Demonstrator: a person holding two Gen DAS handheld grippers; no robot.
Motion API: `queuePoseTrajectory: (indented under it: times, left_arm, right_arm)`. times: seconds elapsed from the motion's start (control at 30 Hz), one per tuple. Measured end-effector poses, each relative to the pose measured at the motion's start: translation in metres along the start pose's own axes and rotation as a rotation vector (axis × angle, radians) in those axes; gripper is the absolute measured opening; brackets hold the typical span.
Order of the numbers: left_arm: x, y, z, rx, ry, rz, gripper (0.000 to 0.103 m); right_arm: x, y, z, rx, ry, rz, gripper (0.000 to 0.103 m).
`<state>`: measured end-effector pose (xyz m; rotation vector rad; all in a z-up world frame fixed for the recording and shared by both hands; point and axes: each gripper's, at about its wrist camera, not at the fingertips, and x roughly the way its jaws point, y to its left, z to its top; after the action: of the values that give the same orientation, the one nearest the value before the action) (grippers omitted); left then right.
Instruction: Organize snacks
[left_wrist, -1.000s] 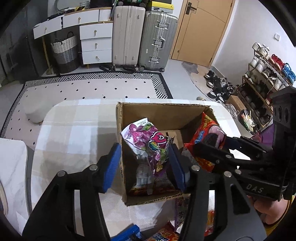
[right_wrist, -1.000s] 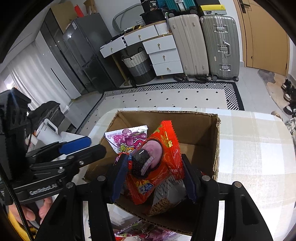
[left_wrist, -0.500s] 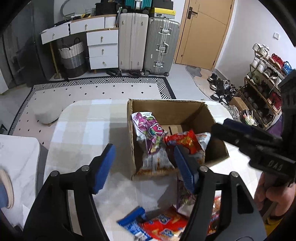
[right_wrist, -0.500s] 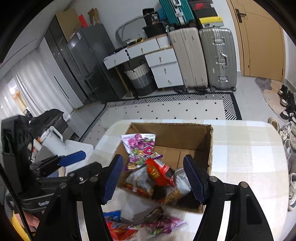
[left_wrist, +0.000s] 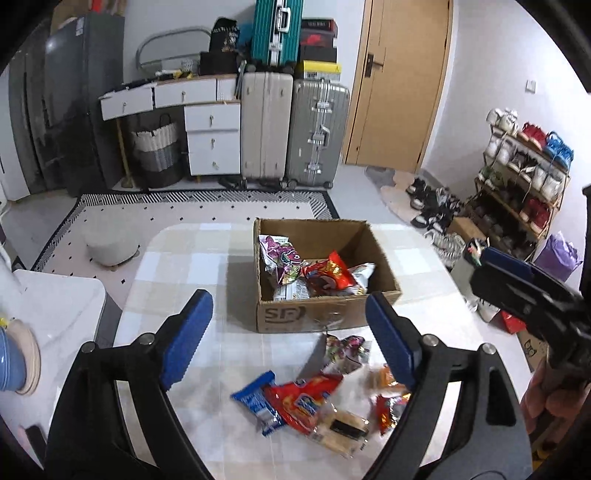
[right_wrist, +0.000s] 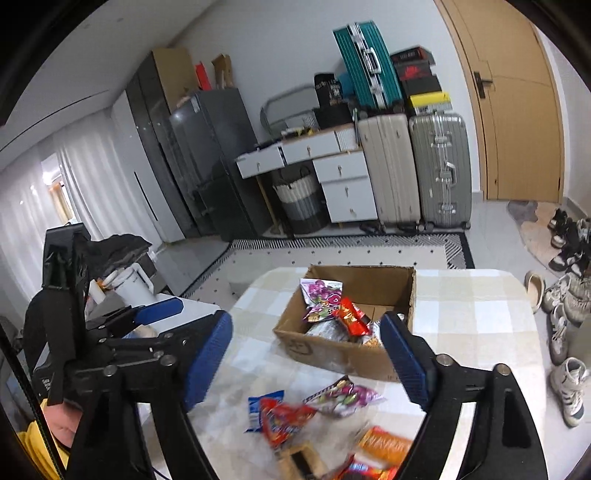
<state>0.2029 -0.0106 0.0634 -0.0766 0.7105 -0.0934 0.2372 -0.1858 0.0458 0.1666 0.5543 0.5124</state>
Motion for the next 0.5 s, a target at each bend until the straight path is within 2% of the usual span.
queuePoseTrajectory:
  times: [0.1, 0.2, 0.3, 0.5]
  left_arm:
    - [-0.038, -0.006, -0.015, 0.015, -0.042, -0.001, 0.090]
    - [-0.072, -0.008, -0.033, 0.022, -0.081, 0.012, 0.102]
    - [-0.102, -0.005, -0.051, 0.011, -0.123, -0.004, 0.102]
    - [-0.138, 0.001, -0.089, 0.002, -0.140, -0.007, 0.102]
  right_arm:
    - [-0.031, 0.016, -0.015, -0.014, -0.056, 0.000, 0.094]
    - [-0.059, 0.030, -0.032, -0.022, -0.102, 0.007, 0.098]
    - [-0.081, 0.040, -0.047, -0.023, -0.143, 0.010, 0.099]
    - [-0.112, 0.043, -0.076, 0.027, -0.191, 0.026, 0.102]
